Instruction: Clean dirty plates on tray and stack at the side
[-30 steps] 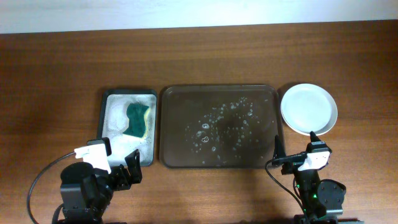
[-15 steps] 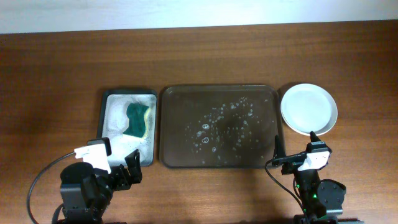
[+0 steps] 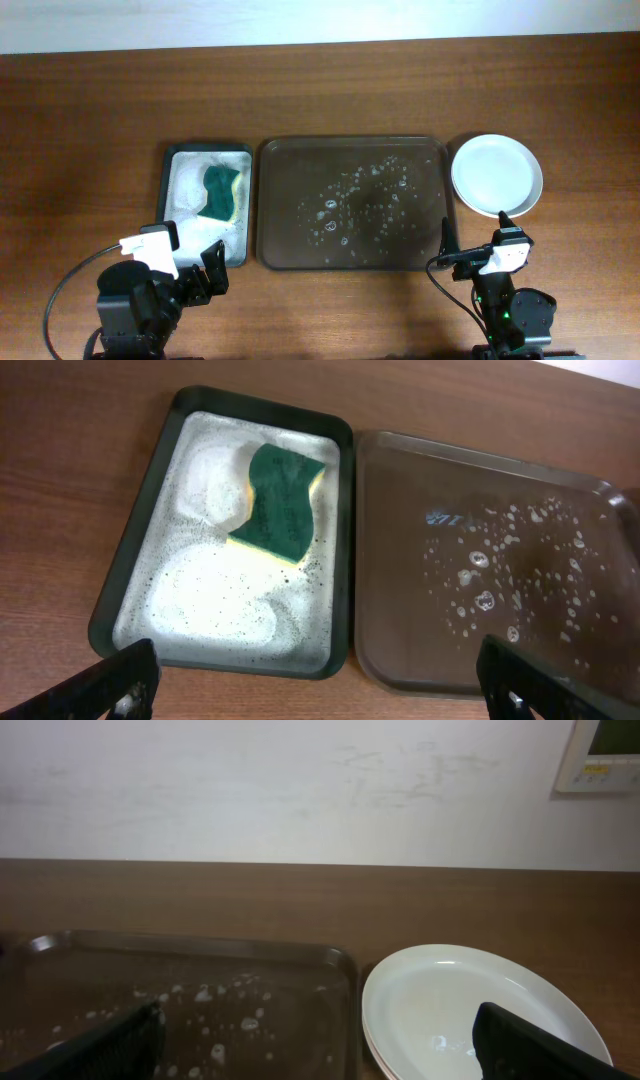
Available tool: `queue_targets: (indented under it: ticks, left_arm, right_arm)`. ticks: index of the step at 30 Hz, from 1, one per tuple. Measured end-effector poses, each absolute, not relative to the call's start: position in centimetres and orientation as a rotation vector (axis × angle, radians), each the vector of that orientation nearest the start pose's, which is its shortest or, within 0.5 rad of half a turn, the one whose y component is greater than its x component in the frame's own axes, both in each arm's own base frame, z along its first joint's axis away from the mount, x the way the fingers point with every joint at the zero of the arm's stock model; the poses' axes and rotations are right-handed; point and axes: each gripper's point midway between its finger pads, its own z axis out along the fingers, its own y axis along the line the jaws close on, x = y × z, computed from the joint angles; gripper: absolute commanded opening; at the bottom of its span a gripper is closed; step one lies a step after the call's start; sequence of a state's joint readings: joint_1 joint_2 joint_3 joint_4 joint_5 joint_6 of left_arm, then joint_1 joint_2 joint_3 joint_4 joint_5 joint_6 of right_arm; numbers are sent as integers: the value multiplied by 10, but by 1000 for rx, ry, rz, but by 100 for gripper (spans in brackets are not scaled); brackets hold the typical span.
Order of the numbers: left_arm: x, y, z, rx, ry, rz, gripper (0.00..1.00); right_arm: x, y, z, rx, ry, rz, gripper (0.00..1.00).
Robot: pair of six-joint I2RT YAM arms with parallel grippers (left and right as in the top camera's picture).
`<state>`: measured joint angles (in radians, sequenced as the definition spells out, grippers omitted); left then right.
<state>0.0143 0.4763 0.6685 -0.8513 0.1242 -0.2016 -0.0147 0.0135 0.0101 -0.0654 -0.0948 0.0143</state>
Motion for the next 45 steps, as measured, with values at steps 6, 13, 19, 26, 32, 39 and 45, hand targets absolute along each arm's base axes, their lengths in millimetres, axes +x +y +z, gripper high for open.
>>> queue_targets:
  ticks: [6, 13, 19, 26, 32, 39, 45]
  left_arm:
    - [205, -17, 194, -169, 2181, -235, 99]
    - [221, -12, 179, -147, 1920, -212, 99]
    - [238, -11, 193, -101, 1621, -202, 99]
    - [245, -11, 200, 5, 1490, -103, 99]
    - [246, -13, 161, 49, 1637, -80, 99]
    - [246, -14, 161, 60, 1637, -77, 99]
    - [246, -14, 160, 62, 1637, -78, 99]
  right_arm:
    - [246, 13, 159, -49, 1639, 77, 99]
    - [246, 13, 159, -49, 1640, 77, 99]
    - [246, 13, 159, -49, 1640, 78, 99]
    - [246, 13, 159, -49, 1639, 77, 99]
    - [246, 13, 159, -49, 1640, 77, 99]
    - [246, 13, 159, -49, 1640, 78, 99]
    - [246, 13, 159, -49, 1640, 77, 99]
